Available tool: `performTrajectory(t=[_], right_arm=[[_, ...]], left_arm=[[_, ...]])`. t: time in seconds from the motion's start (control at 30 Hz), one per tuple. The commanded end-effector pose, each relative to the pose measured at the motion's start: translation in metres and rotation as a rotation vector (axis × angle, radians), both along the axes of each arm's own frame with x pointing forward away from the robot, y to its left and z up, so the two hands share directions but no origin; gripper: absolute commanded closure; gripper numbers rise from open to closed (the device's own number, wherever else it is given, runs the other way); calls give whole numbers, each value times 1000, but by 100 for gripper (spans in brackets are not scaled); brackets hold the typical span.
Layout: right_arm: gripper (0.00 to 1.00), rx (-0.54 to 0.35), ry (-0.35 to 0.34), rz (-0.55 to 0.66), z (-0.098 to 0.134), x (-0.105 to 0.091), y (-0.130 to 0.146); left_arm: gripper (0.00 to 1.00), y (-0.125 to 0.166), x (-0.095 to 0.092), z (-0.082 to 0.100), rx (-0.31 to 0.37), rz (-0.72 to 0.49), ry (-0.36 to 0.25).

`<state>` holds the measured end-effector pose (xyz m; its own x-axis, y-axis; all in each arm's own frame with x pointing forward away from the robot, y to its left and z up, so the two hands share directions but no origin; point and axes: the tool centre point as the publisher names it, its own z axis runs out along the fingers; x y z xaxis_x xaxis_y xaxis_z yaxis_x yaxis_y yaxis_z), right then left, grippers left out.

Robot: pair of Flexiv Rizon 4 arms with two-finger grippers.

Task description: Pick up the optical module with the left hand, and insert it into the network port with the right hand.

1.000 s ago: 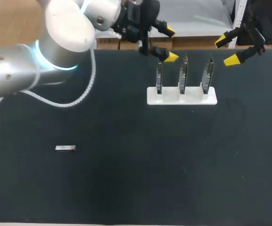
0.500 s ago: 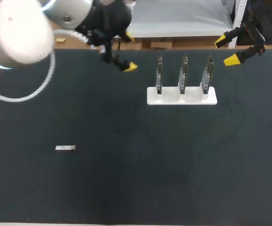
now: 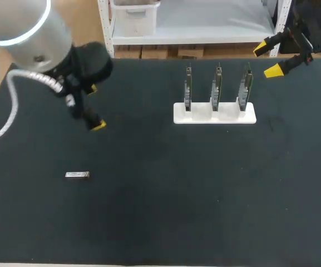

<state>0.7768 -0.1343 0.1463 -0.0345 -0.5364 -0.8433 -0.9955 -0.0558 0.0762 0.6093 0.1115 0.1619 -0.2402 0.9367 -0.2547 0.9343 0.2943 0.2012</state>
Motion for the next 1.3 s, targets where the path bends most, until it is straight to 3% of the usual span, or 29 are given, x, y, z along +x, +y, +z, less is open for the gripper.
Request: performTrajectory(t=[0.03, 0.23, 0.53, 0.7, 1.03, 1.3], right_arm=[[0, -1, -1, -1, 0, 0, 0], [0, -1, -1, -1, 0, 0, 0], [0, -1, -1, -1, 0, 0, 0], [0, -1, -1, -1, 0, 0, 0], [0, -1, -1, -1, 0, 0, 0], [0, -1, -1, -1, 0, 0, 0]], left_arm=[[0, 20, -33, -7, 37, 22, -20], [0, 45, -53, -42, 114, 18, 90], [0, 62, -64, -79, 122, -32, 194], [0, 66, -63, -99, 218, -127, 244], [0, 79, -55, -126, 329, -201, 263], [0, 84, -49, -142, 311, -178, 231]])
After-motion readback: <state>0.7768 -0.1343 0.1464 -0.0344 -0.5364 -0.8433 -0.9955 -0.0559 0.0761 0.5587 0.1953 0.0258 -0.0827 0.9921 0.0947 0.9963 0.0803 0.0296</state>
